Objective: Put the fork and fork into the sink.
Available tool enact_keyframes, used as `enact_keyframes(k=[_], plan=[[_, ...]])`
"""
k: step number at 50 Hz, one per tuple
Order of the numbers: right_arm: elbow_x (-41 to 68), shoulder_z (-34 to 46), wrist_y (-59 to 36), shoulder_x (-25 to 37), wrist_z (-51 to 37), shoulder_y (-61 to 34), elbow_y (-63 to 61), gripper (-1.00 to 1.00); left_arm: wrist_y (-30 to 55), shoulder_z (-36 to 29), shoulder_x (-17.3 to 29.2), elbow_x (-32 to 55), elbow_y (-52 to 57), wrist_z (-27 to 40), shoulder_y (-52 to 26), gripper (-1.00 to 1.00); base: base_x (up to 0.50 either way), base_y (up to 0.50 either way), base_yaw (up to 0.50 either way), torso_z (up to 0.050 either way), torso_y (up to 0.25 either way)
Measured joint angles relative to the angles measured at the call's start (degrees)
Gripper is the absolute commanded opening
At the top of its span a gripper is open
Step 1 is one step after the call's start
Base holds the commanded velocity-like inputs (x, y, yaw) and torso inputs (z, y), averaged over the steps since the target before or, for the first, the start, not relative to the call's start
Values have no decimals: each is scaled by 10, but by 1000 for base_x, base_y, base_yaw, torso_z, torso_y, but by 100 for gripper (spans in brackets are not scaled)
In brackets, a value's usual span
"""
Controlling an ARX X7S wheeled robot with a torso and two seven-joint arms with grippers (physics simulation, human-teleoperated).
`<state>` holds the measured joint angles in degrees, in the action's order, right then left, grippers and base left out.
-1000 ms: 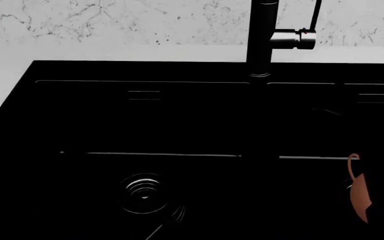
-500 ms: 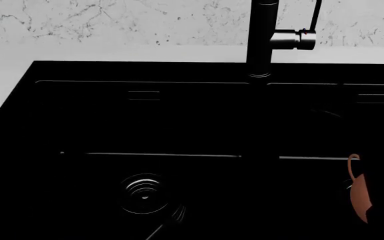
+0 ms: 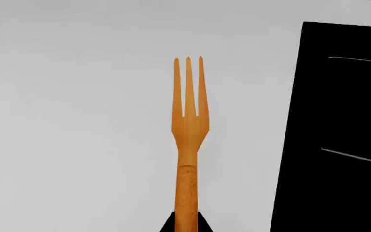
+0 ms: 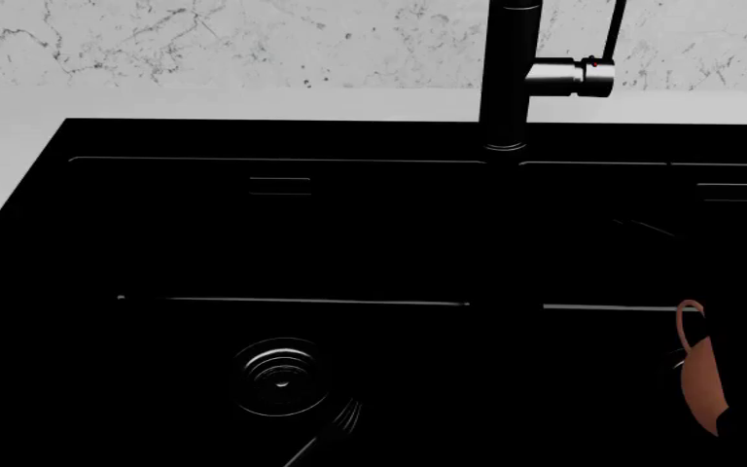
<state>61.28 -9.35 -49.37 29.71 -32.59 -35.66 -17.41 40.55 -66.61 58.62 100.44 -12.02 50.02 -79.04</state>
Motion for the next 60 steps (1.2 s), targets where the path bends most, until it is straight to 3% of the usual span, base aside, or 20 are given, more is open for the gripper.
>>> enact_keyframes(k=[11,24,41,60], plan=[[2,0,1,2,0,0,0,100,55,16,-52,-37,12,-8,-133,-100,0,0,0,0,0],[4,-1,3,4,1,1,0,100,82,-19,-192,-102,-37,-129,-196,-100,0,0,0,0,0],[6,1,7,3,2,4,-2,100,42,-72,-368,-163,-183,-300,-141,-100,0,0,0,0,0],[9,-6,18,3,6,20,-4,100,-24,-93,-524,-181,-450,-378,-19,-100,0,0,0,0,0]])
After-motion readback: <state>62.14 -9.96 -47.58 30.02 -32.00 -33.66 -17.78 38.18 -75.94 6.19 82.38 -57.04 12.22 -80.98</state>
